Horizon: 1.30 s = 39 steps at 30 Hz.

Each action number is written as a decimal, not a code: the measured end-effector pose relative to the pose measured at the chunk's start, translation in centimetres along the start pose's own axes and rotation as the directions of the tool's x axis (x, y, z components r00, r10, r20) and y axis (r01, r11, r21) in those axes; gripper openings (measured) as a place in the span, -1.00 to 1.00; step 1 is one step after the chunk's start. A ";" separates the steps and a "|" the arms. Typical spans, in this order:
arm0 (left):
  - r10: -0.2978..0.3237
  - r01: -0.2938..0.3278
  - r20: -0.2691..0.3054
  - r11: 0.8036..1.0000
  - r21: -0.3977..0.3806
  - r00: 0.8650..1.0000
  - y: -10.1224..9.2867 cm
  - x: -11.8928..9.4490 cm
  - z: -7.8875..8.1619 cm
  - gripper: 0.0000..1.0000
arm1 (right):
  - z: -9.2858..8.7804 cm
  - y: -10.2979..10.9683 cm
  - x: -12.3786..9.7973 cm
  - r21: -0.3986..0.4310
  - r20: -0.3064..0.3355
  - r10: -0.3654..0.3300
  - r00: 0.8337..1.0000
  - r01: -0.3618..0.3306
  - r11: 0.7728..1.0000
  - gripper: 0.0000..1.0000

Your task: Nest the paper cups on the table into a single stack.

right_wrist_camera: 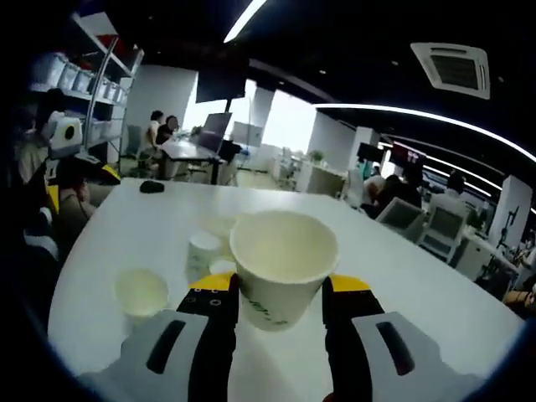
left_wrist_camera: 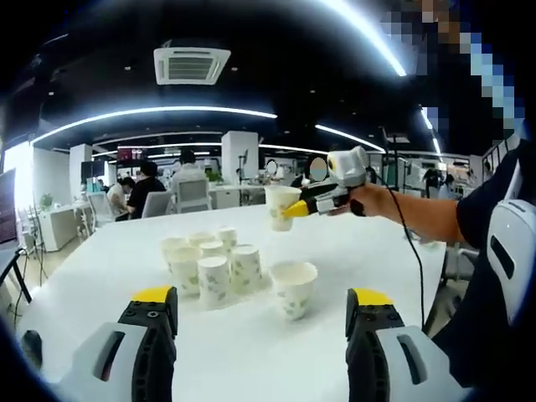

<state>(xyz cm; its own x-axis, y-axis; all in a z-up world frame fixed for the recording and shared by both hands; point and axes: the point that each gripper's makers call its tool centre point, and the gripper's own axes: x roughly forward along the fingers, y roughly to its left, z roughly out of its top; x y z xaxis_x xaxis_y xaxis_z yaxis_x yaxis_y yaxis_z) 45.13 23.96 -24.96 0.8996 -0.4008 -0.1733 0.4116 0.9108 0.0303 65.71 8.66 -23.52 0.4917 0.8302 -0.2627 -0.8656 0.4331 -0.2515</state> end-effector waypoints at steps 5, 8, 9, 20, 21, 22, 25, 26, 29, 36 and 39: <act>-0.031 0.031 0.011 0.999 0.021 0.999 -0.8 0.4 0.9 0.69 | 0.6 2.7 -1.0 -0.026 0.012 0.066 0.998 -0.065 0.998 -0.17; -0.052 0.052 0.014 0.998 0.033 0.999 -1.3 0.9 1.4 0.68 | 1.0 4.4 -1.6 -0.056 0.014 0.110 0.994 -0.109 0.992 -0.17; -0.062 0.061 0.016 0.997 0.040 0.998 -1.5 1.2 1.7 0.67 | 1.0 5.2 -1.7 -0.068 0.013 0.127 0.992 -0.126 0.990 -0.17; -0.170 0.165 0.053 0.982 0.086 0.984 -3.9 4.3 4.5 0.57 | 2.3 10.4 -3.2 -0.169 0.003 0.238 0.971 -0.234 0.957 -0.17; -0.179 0.174 0.054 0.981 0.087 0.982 -4.1 4.6 4.6 0.57 | 2.3 10.5 -3.2 -0.173 0.001 0.242 0.970 -0.238 0.956 -0.17; -0.186 0.181 0.057 0.980 0.088 0.981 -4.2 4.9 4.8 0.56 | 2.4 10.8 -3.3 -0.177 0.001 0.247 0.969 -0.243 0.954 -0.17; -0.206 0.201 0.061 0.976 0.090 0.977 -4.6 5.6 5.2 0.53 | 2.7 11.5 -3.6 -0.180 0.008 0.259 0.966 -0.254 0.950 -0.17; -0.212 0.206 0.060 0.974 0.090 0.975 -4.7 5.8 5.3 0.52 | 2.9 11.9 -3.7 -0.183 0.011 0.265 0.964 -0.259 0.948 -0.17; -0.223 0.217 0.061 0.971 0.098 0.973 -5.1 6.3 5.5 0.48 | 3.2 12.4 -3.9 -0.189 0.017 0.280 0.960 -0.272 0.944 -0.17; -0.270 0.261 0.075 0.958 0.116 0.960 -6.6 7.4 6.5 0.35 | 3.5 14.0 -4.3 -0.204 0.024 0.323 0.946 -0.312 0.928 -0.17; -0.283 0.273 0.080 0.955 0.116 0.956 -6.9 7.7 6.6 0.29 | 3.5 14.7 -4.5 -0.209 0.028 0.335 0.942 -0.322 0.923 -0.17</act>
<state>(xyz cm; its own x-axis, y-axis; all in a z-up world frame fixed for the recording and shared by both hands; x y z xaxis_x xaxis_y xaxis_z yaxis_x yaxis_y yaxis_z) 50.13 13.91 -20.02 0.7550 -0.6488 -0.0951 0.6556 0.7490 0.0955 50.41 12.54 -22.77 0.1707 0.9369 -0.3051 -0.9377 0.0593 -0.3424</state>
